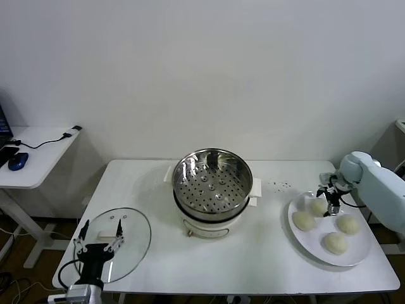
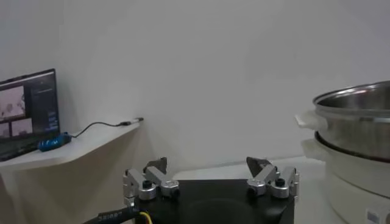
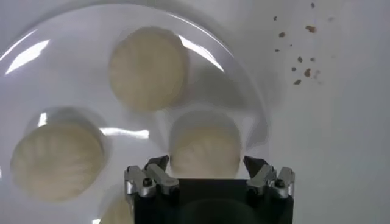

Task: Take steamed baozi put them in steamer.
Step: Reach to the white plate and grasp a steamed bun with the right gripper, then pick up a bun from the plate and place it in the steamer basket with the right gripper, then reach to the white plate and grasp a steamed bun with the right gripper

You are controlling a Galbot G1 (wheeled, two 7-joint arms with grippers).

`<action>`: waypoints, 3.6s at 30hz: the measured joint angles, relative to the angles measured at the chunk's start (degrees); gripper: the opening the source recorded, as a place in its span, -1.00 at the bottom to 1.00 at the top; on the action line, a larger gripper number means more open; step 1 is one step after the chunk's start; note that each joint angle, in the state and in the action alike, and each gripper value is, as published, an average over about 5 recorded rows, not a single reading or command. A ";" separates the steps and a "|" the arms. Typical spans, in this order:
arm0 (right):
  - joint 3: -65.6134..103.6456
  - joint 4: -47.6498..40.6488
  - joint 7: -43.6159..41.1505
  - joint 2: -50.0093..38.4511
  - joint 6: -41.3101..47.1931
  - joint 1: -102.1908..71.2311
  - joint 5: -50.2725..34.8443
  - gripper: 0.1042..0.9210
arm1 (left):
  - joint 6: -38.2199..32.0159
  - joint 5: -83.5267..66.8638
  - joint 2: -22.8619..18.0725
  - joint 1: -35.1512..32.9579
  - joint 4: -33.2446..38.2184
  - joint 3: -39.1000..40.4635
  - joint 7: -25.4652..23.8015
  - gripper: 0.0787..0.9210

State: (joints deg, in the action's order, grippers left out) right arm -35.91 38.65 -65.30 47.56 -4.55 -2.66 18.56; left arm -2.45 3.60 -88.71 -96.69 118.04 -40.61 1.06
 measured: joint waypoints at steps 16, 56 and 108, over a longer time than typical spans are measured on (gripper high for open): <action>-1.97 1.77 -2.55 -0.82 -1.30 2.86 -1.17 0.28 | -0.12 -0.03 0.00 -0.64 0.03 -0.13 0.13 0.77; -26.79 20.76 0.94 25.27 -34.90 30.07 9.87 0.28 | 0.99 0.49 -0.02 -1.03 0.96 -0.26 0.36 0.77; -44.40 33.30 5.61 1.62 2.32 44.24 -32.53 0.76 | 0.82 0.28 -0.12 -2.63 2.42 0.87 1.00 0.77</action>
State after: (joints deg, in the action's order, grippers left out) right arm -80.31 71.96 -59.69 49.18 -2.23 41.58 -13.97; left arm -1.63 3.88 -88.83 -99.32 120.46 -39.75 2.06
